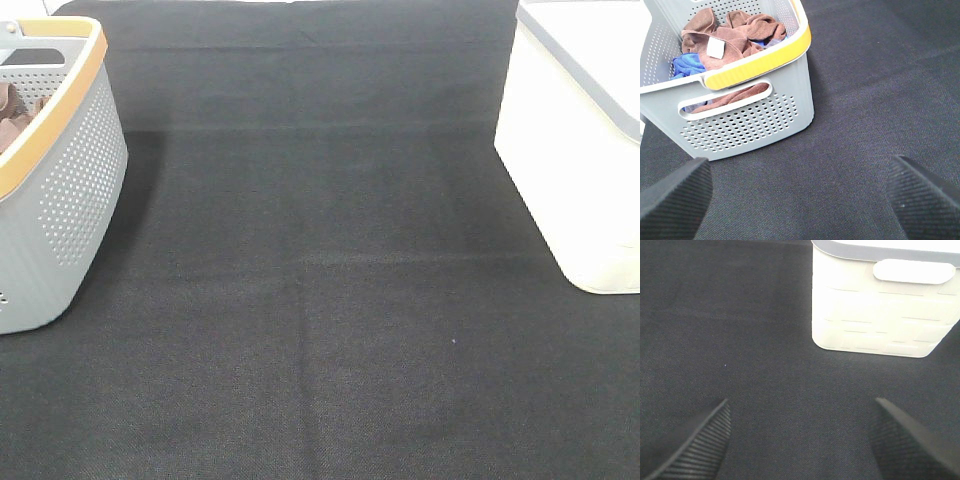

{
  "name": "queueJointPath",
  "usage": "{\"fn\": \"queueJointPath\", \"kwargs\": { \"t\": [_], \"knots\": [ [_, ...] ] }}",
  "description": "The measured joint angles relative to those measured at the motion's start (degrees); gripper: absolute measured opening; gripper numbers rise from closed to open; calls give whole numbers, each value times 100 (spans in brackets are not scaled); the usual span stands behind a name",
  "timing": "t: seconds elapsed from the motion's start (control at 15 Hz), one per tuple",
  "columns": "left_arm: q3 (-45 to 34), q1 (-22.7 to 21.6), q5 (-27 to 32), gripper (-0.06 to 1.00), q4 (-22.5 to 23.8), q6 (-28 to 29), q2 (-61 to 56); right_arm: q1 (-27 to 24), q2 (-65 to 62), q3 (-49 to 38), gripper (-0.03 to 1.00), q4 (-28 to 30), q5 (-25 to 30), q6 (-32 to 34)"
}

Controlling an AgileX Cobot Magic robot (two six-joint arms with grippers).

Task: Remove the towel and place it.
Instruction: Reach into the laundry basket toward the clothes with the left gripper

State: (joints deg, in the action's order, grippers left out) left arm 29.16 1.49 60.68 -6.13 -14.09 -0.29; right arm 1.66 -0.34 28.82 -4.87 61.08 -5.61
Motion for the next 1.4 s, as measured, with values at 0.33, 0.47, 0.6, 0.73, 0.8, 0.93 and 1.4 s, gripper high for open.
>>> {"fn": "queueJointPath", "kwargs": {
  "t": [0.33,0.47,0.6,0.73,0.8,0.93,1.4],
  "knots": [
    [0,0,0,90,0,0,0,0,0,0,73,0,0,0],
    [0,0,0,90,0,0,0,0,0,0,73,0,0,0],
    [0,0,0,90,0,0,0,0,0,0,73,0,0,0],
    [0,0,0,90,0,0,0,0,0,0,73,0,0,0],
    [0,0,0,90,0,0,0,0,0,0,73,0,0,0],
    [0,0,0,90,0,0,0,0,0,0,73,0,0,0],
    [0,0,0,90,0,0,0,0,0,0,73,0,0,0]
  ]
}}
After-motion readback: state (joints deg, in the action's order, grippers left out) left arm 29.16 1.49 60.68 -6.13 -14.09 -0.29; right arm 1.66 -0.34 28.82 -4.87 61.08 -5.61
